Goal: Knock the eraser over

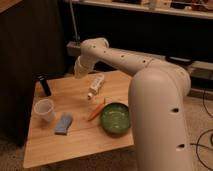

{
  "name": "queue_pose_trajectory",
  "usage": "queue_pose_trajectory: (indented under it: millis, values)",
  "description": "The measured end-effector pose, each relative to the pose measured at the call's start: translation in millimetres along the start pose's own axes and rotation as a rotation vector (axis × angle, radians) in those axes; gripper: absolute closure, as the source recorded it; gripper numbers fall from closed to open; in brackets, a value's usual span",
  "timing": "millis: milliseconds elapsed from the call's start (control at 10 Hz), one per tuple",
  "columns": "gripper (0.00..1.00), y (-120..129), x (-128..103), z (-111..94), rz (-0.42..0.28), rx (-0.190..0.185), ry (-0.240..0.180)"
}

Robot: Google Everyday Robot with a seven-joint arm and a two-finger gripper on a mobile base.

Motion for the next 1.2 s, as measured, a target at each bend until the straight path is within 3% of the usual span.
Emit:
queue_pose_trajectory:
  millis: [300, 500, 1200]
  values:
    - [1.0, 0.7, -1.7, -0.5, -0.009, -0.005, 0.003]
    - [1.0, 13.8, -15.3, 1.7, -0.055, -0.022, 0.02]
    - [1.0, 112.9, -85.2, 54.2, -0.234, -0.11, 0.105]
